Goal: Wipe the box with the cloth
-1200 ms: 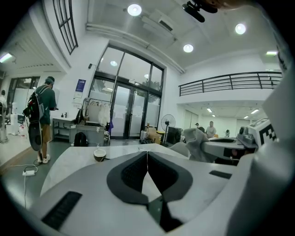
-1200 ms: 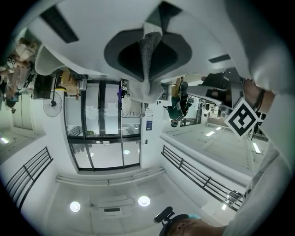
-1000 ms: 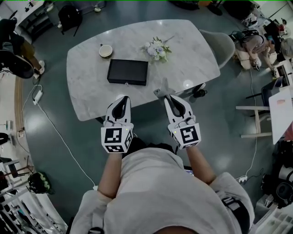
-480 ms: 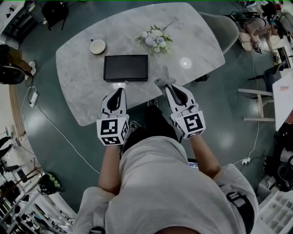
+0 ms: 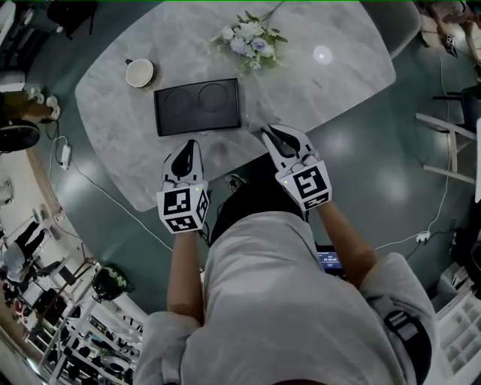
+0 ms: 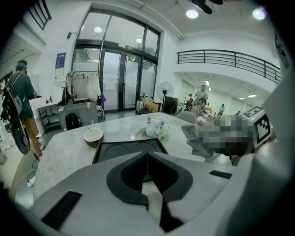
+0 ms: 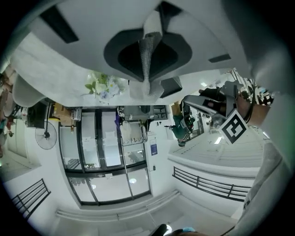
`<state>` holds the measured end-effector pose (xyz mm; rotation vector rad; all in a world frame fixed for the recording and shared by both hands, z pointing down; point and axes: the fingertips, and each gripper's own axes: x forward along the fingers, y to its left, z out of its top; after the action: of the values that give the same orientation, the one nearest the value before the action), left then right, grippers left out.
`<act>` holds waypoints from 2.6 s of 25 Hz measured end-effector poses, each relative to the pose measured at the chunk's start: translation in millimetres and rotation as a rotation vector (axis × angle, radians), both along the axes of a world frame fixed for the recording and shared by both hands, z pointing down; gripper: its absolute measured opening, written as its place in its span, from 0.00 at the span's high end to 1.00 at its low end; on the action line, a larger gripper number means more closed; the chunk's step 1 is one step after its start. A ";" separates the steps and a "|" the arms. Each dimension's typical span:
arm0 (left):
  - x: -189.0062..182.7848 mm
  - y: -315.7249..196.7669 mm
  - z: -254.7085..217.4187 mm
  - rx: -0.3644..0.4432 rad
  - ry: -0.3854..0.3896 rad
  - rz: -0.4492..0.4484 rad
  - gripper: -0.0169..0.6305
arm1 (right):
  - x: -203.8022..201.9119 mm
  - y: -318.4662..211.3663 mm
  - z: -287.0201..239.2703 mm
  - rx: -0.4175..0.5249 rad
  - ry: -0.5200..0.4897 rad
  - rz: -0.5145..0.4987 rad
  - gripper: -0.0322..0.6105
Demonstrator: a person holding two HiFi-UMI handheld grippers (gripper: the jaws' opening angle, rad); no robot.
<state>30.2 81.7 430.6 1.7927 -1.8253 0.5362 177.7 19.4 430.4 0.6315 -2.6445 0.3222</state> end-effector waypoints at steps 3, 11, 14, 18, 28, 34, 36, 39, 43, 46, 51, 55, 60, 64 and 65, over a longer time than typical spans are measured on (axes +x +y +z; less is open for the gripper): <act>-1.6 -11.7 28.1 -0.067 0.013 0.005 0.94 | -4.3 -2.4 33.3 -0.055 0.035 -0.014 0.88; 16.0 -27.6 68.9 -0.175 0.043 0.037 0.94 | -18.5 4.9 87.8 -0.080 0.106 -0.181 0.88; 13.3 -31.2 77.0 -0.194 0.034 0.029 0.94 | -27.3 7.7 95.2 -0.080 0.124 -0.219 0.88; 11.4 -45.0 86.0 -0.203 0.042 0.012 0.94 | -34.5 0.6 105.9 -0.089 0.147 -0.233 0.88; 8.4 -44.4 94.0 -0.220 0.072 -0.019 0.94 | -45.5 -4.6 113.2 -0.068 0.215 -0.306 0.88; 4.7 -53.1 103.3 -0.260 0.086 -0.005 0.94 | -52.4 -12.0 118.8 -0.072 0.236 -0.344 0.88; 5.0 -55.2 104.7 -0.266 0.090 -0.007 0.94 | -53.6 -12.7 120.0 -0.077 0.240 -0.351 0.88; 5.9 -58.4 104.8 -0.265 0.093 -0.012 0.94 | -55.1 -15.2 122.0 -0.084 0.242 -0.362 0.88; 6.2 -60.3 107.4 -0.276 0.099 -0.022 0.94 | -57.1 -22.3 124.7 -0.086 0.256 -0.368 0.88; 5.7 -60.8 106.9 -0.277 0.111 -0.041 0.94 | -59.4 -30.4 126.4 -0.081 0.268 -0.373 0.88; 6.1 -59.5 106.6 -0.285 0.120 -0.068 0.94 | -64.3 -43.8 129.5 -0.082 0.280 -0.384 0.88; 5.7 -60.1 106.7 -0.285 0.134 -0.091 0.94 | -67.8 -55.3 132.1 -0.088 0.290 -0.391 0.88; 4.8 -59.1 105.2 -0.283 0.149 -0.126 0.94 | -73.1 -69.7 133.5 -0.095 0.297 -0.395 0.88; 4.3 -60.4 105.2 -0.291 0.150 -0.142 0.94 | -77.4 -82.7 135.1 -0.093 0.301 -0.403 0.88; 4.3 -60.4 105.7 -0.293 0.149 -0.148 0.94 | -78.6 -86.1 136.2 -0.093 0.303 -0.404 0.88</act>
<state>34.5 21.3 536.3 1.4512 -1.6656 0.5637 99.1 -66.7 566.6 0.0969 -2.3742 0.2084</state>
